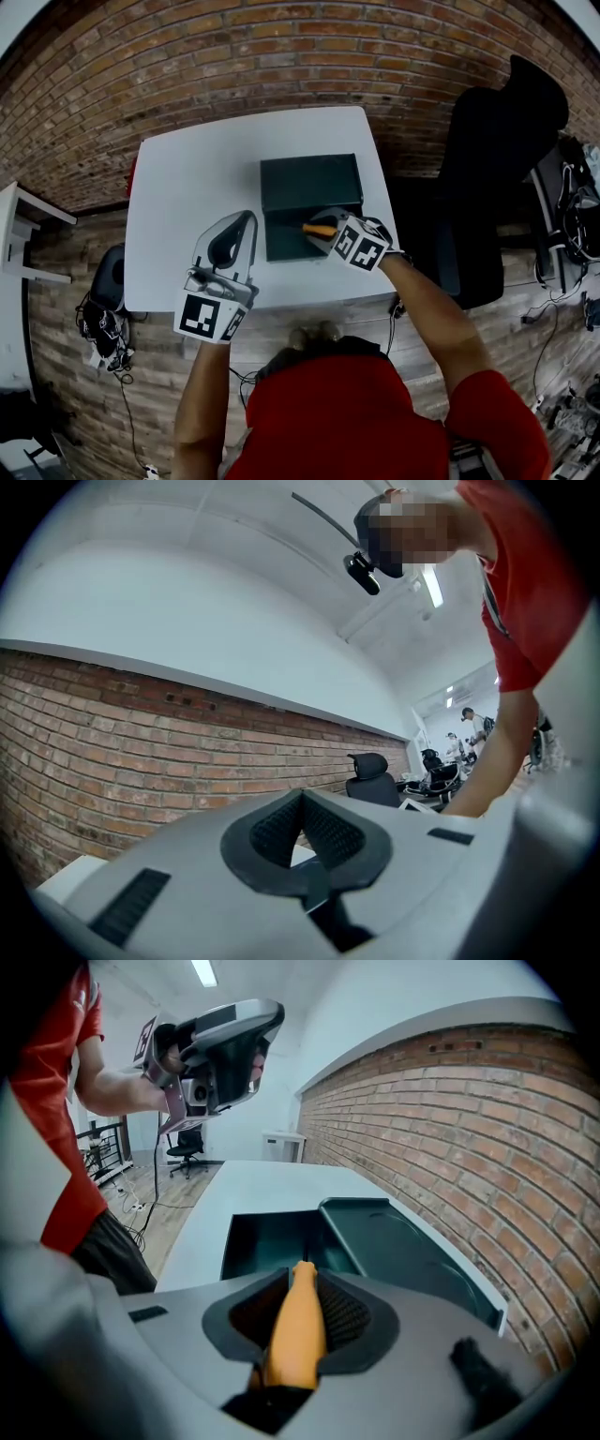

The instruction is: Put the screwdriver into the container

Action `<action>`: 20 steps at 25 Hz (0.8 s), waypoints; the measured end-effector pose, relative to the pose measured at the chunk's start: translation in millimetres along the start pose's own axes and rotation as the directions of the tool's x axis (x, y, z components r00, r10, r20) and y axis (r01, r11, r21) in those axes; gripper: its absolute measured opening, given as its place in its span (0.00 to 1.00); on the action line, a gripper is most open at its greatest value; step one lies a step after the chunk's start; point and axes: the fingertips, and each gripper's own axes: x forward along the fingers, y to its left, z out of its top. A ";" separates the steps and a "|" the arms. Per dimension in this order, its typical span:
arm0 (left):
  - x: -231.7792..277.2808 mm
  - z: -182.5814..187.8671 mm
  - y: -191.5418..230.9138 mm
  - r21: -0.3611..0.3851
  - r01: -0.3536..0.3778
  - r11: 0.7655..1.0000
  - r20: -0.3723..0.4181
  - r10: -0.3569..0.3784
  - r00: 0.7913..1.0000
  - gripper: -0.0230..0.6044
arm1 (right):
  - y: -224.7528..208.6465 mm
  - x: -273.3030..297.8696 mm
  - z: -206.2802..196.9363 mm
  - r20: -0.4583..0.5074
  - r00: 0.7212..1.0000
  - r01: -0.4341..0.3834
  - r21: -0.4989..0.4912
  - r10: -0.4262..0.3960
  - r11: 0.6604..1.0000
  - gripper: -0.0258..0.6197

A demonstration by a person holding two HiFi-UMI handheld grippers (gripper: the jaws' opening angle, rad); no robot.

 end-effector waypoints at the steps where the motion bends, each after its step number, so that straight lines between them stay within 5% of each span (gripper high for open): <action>1: -0.1 -1.0 0.5 0.000 -0.001 1.000 -0.003 0.001 1.000 0.05 | -0.5 2.1 -1.0 -0.006 1.000 -0.003 0.000 0.003 1.000 0.20; 20: 5.9 -24.5 -0.3 -0.023 0.010 1.000 -0.051 -0.011 0.999 0.05 | -3.6 7.7 -7.2 -0.014 0.999 -0.037 0.060 0.038 0.998 0.21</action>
